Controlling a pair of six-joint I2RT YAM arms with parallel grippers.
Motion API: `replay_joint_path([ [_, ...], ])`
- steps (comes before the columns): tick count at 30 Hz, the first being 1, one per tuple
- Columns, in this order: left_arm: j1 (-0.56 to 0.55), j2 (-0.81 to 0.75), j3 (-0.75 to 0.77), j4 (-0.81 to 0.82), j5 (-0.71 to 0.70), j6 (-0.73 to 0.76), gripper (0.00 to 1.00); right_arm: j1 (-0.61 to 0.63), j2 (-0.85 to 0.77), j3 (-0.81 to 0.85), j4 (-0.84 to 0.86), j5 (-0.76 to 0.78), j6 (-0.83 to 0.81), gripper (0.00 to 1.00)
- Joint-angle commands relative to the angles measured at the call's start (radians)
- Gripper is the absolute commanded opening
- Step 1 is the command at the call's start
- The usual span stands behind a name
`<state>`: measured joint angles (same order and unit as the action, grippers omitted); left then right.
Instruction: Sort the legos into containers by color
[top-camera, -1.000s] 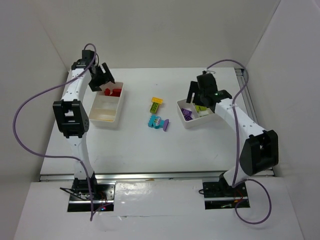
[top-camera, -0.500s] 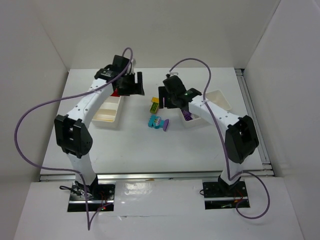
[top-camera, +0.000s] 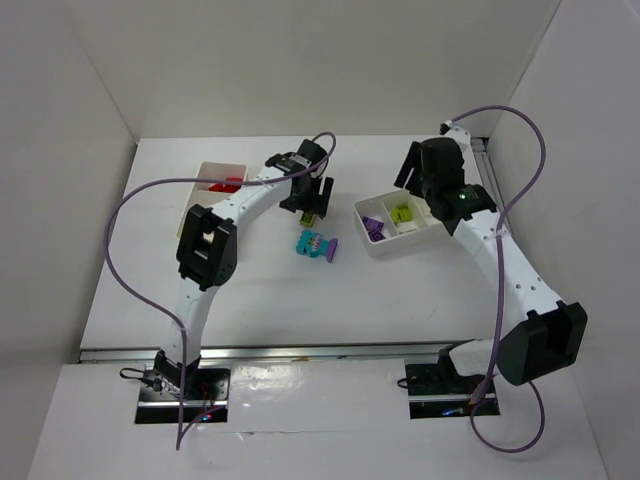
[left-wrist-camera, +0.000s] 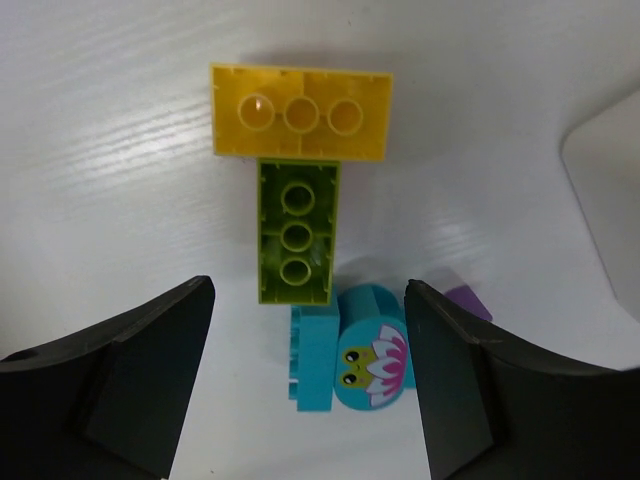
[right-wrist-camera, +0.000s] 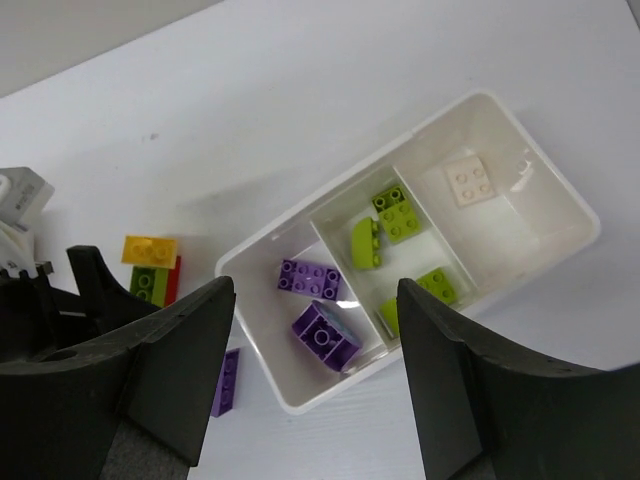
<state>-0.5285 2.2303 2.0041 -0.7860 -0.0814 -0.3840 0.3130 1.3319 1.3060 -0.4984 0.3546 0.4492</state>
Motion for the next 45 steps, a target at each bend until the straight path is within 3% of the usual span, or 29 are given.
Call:
replay_joint_path([
  [1,-0.004,0.026,0.067,-0.001,-0.109,0.027,0.87,-0.029,-0.008,-0.042,-0.022,-0.014,0.016,0.73],
  [8,-0.004,0.092,0.088,-0.001,-0.080,0.036,0.73,-0.038,-0.008,-0.051,-0.031,-0.036,0.025,0.73],
  [15,-0.004,0.112,0.088,-0.001,-0.049,0.036,0.72,-0.048,0.001,-0.051,-0.031,-0.054,0.025,0.73],
  [19,-0.004,0.121,0.107,-0.001,-0.049,0.036,0.54,-0.048,0.001,-0.051,-0.022,-0.054,0.025,0.73],
  [20,-0.004,0.121,0.107,-0.001,-0.049,0.036,0.42,-0.048,0.001,-0.051,-0.022,-0.054,0.025,0.73],
  [25,-0.004,0.089,0.182,-0.071,-0.020,0.036,0.06,-0.057,0.010,-0.051,-0.013,-0.097,0.005,0.73],
  [27,0.015,0.018,0.182,-0.071,0.020,0.036,0.00,-0.078,0.025,-0.042,-0.002,-0.182,-0.009,0.73],
  [29,0.062,-0.056,0.116,-0.059,0.200,0.036,0.00,-0.087,0.056,-0.013,-0.002,-0.253,-0.029,0.73],
  [32,0.142,-0.213,-0.053,0.082,0.498,0.022,0.00,-0.088,0.095,0.009,-0.011,-0.389,-0.044,0.74],
  [36,0.235,-0.314,-0.211,0.258,0.836,-0.042,0.00,-0.107,0.080,-0.058,0.186,-0.757,-0.056,0.76],
  [40,0.294,-0.336,-0.290,0.494,1.194,-0.177,0.00,-0.117,0.069,-0.106,0.366,-1.021,-0.006,0.79],
  [43,0.306,-0.365,-0.343,0.615,1.267,-0.243,0.00,-0.108,0.117,-0.106,0.467,-1.162,0.029,0.81],
  [45,0.315,-0.365,-0.353,0.678,1.292,-0.276,0.00,-0.095,0.128,-0.094,0.494,-1.177,0.039,0.82],
])
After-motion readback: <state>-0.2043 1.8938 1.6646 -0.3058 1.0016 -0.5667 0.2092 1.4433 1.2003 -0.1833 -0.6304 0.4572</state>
